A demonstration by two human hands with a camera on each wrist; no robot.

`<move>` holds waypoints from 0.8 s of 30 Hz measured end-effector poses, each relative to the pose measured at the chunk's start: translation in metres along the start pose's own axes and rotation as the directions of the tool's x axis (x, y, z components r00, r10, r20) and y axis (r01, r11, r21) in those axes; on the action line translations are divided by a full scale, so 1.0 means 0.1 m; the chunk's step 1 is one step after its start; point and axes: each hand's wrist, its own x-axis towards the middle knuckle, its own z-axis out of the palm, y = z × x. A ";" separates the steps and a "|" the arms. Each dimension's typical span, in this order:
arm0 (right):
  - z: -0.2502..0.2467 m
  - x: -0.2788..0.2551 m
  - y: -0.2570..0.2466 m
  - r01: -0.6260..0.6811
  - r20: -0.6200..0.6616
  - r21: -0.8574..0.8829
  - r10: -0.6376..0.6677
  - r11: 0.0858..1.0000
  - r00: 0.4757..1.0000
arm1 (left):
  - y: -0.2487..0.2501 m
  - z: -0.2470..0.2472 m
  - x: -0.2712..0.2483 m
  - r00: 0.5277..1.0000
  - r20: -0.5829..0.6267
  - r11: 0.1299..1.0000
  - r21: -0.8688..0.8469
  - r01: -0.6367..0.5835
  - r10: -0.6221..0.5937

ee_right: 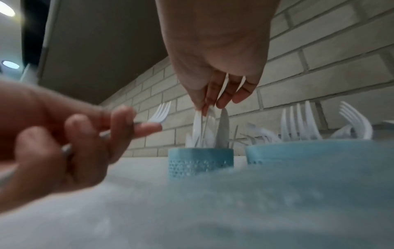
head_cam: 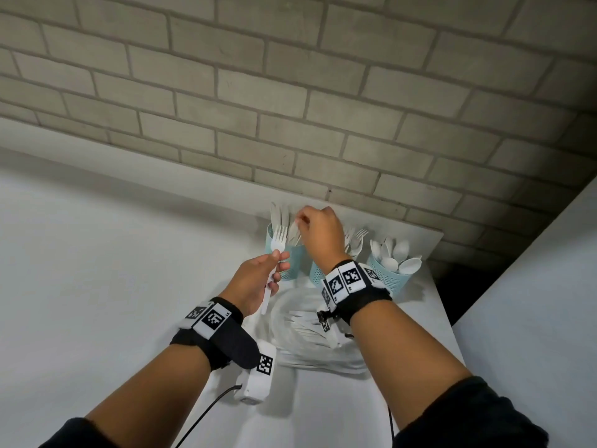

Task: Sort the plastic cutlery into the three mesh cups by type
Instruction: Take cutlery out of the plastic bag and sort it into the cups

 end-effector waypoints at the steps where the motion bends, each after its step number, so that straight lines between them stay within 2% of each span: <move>1: 0.00 -0.03 0.01 0.023 0.042 -0.043 -0.021 0.999 0.999 | 0.00 0.01 0.00 1.000 0.007 1.000 0.017 -0.009 0.009; 3: -0.08 -0.05 -0.03 0.079 0.017 -0.094 -0.078 0.992 0.997 | 0.01 0.04 -0.01 0.999 0.028 0.998 0.041 -0.038 0.037; 5: -0.22 -0.08 -0.10 0.102 -0.016 0.010 -0.102 0.995 0.995 | 0.03 0.09 -0.02 0.995 0.070 0.995 0.058 -0.075 0.071; 6: -0.30 -0.08 -0.14 0.078 0.035 0.133 -0.083 0.988 0.996 | 0.05 0.13 -0.04 0.991 0.100 0.993 0.064 -0.097 0.090; 8: -0.48 -0.13 -0.20 -0.024 0.225 0.351 -0.060 0.936 0.973 | 0.08 0.21 -0.06 0.980 0.152 0.988 0.070 -0.141 0.129; 9: -0.55 -0.15 -0.20 -0.046 0.292 0.379 -0.071 0.924 0.954 | 0.09 0.25 -0.08 0.975 0.171 0.985 0.069 -0.158 0.144; 10: -0.62 -0.15 -0.19 -0.027 0.304 0.362 -0.091 0.932 0.948 | 0.09 0.29 -0.08 0.970 0.186 0.983 0.068 -0.171 0.156; 12: -0.76 -0.14 -0.11 0.006 0.229 0.330 -0.086 0.944 0.970 | 0.08 0.37 -0.10 0.966 0.204 0.980 0.082 -0.178 0.159; 15: -0.98 -0.08 0.05 -0.065 -0.007 0.372 0.072 0.926 0.997 | 0.00 0.43 -0.11 0.972 0.213 0.975 0.171 -0.141 0.103; 17: -1.12 -0.04 0.17 -0.077 -0.225 0.367 0.169 0.927 0.960 | -0.08 0.44 -0.10 0.974 0.222 0.926 0.356 -0.126 0.047; 18: -1.17 -0.03 0.23 -0.084 -0.313 0.352 0.202 0.932 0.928 | -0.13 0.43 -0.10 0.970 0.241 0.869 0.476 -0.138 0.022; 19: -1.20 -0.02 0.29 -0.094 -0.380 0.334 0.225 0.938 0.897 | -0.18 0.42 -0.09 0.962 0.274 0.775 0.607 -0.176 0.004; 21: -1.19 -0.03 0.37 -0.113 -0.455 0.284 0.238 0.952 0.858 | -0.26 0.42 -0.08 0.933 0.358 0.504 0.813 -0.291 -0.038; 22: -1.14 -0.04 0.40 -0.121 -0.476 0.241 0.226 0.963 0.850 | -0.30 0.43 -0.08 0.921 0.386 0.379 0.862 -0.337 -0.058; 24: -1.02 -0.09 0.44 -0.146 -0.463 0.142 0.196 0.979 0.864 | -0.35 0.45 -0.08 0.905 0.418 0.216 0.893 -0.395 -0.073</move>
